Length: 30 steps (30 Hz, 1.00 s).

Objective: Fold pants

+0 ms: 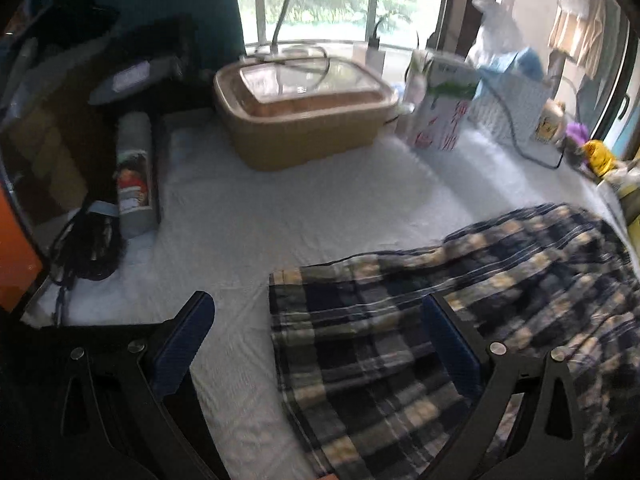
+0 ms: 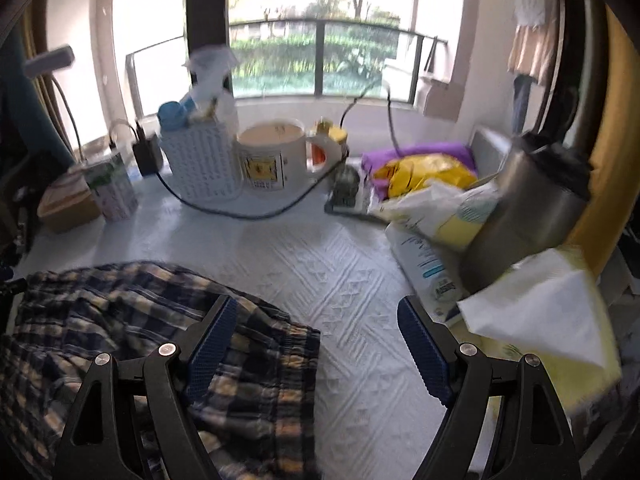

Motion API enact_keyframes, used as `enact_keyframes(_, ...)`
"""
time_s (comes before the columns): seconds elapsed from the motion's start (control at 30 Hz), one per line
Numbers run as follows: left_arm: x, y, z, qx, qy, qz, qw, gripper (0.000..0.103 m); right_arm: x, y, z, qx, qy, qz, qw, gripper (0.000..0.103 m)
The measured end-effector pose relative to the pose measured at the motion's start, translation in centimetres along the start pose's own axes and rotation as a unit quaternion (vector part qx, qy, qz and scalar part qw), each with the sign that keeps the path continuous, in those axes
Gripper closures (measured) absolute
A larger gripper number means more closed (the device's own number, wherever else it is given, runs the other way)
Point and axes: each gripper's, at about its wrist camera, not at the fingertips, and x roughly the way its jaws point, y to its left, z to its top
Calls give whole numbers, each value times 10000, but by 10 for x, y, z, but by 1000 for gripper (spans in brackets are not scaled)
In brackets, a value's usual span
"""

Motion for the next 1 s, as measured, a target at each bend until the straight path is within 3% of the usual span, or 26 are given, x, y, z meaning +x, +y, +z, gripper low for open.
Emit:
enact_keyframes(0.17, 17, 2, 0, 42, 274, -108, 9996, 15, 41, 0, 2, -57, 667, 320, 9972, 38)
enact_keyframes(0.27, 18, -6, -2, 339, 217, -39, 9992, 20, 57, 0, 0, 57, 990, 465, 9940, 39)
enact_keyframes(0.37, 14, -12, -4, 433, 150, -141, 9989, 35, 69, 3, -4, 71, 1213, 692, 9902, 39)
enact_keyframes(0.4, 13, -14, -4, 471, 125, -144, 9987, 41, 73, 5, -6, 81, 1299, 760, 9886, 39)
enact_keyframes(0.43, 12, -16, -5, 508, 102, -176, 9985, 49, 77, 7, -9, 80, 1364, 797, 9874, 47)
enact_keyframes(0.47, 11, -17, -5, 533, 82, -198, 9984, 53, 79, 9, -9, 81, 1386, 815, 9869, 65)
enact_keyframes(0.5, 11, -19, -6, 564, 64, -223, 9981, 63, 78, 10, -10, 105, 1324, 774, 9881, 72)
enact_keyframes(0.57, 10, -21, -5, 604, 59, -317, 9977, 81, 79, 11, -10, 145, 1290, 766, 9886, 75)
enact_keyframes(0.6, 10, -23, -4, 606, 76, -397, 9973, 95, 77, 15, -10, 71, 1268, 755, 9890, 75)
enact_keyframes(0.63, 11, -25, -2, 593, 92, -447, 9972, 99, 74, 19, -10, -12, 1226, 729, 9898, 76)
enact_keyframes(1.0, -22, -26, 43, 586, -721, -348, 9951, 100, 16, 34, 23, -524, -27, 324, 9981, 76)
